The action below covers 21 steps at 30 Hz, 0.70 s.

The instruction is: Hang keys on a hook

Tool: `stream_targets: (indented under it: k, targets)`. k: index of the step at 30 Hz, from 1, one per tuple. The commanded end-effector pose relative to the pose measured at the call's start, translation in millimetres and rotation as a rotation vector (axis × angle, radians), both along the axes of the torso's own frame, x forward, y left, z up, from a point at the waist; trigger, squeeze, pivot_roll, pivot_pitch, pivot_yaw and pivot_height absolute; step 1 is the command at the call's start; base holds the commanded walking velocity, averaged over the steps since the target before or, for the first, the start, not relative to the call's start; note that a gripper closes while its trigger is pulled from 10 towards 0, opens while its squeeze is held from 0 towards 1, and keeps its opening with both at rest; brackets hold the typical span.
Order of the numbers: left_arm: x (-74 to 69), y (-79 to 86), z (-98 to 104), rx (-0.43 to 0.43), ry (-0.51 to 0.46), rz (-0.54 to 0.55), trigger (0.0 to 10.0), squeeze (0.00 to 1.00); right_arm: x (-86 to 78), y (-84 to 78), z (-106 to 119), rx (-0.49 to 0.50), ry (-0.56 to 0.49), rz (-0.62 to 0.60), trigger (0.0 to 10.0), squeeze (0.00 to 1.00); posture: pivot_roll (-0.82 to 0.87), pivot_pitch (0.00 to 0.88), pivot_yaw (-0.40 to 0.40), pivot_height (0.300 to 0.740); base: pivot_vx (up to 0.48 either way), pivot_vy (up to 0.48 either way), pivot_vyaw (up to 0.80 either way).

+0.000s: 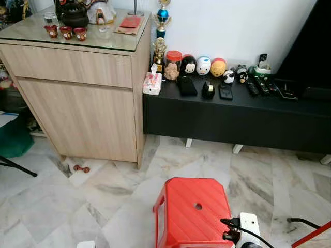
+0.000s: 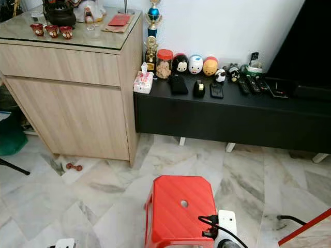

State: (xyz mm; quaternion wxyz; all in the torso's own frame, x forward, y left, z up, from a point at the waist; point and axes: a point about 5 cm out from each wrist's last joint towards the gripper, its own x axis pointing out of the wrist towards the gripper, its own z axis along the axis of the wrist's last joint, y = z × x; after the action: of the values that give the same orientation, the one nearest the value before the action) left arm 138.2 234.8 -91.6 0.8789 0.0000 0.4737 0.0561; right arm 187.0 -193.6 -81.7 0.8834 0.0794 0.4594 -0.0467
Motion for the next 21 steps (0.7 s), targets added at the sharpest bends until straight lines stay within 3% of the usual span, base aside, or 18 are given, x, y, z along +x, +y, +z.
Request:
stream_targets:
  k: [1,9,17,21]
  targets:
    - [-0.5,2.0,0.3,0.015,0.011,-0.039,10.0,0.00,1.6,1.8,0.5,0.006,-0.007,-0.023,10.0,0.00,0.07,0.000,-0.069,0.740,0.000,0.000,0.00]
    - [1.0,6.8,2.0,0.031,0.017,-0.067,10.0,0.00,2.8,9.5,0.1,0.021,-0.014,-0.040,10.0,0.00,0.02,0.000,-0.019,0.740,0.000,0.000,0.00]
    - [1.9,-7.3,-1.2,-0.003,0.029,-0.113,10.0,0.00,1.4,-1.6,0.7,-0.016,-0.005,-0.033,10.0,0.00,-0.07,0.000,0.008,0.740,0.000,0.000,0.00]
    - [3.3,-10.9,-1.6,-0.004,0.030,-0.130,10.0,0.00,1.0,-5.2,1.1,-0.007,-0.015,-0.100,10.0,0.00,-0.06,0.000,0.010,0.740,0.000,0.000,0.00]
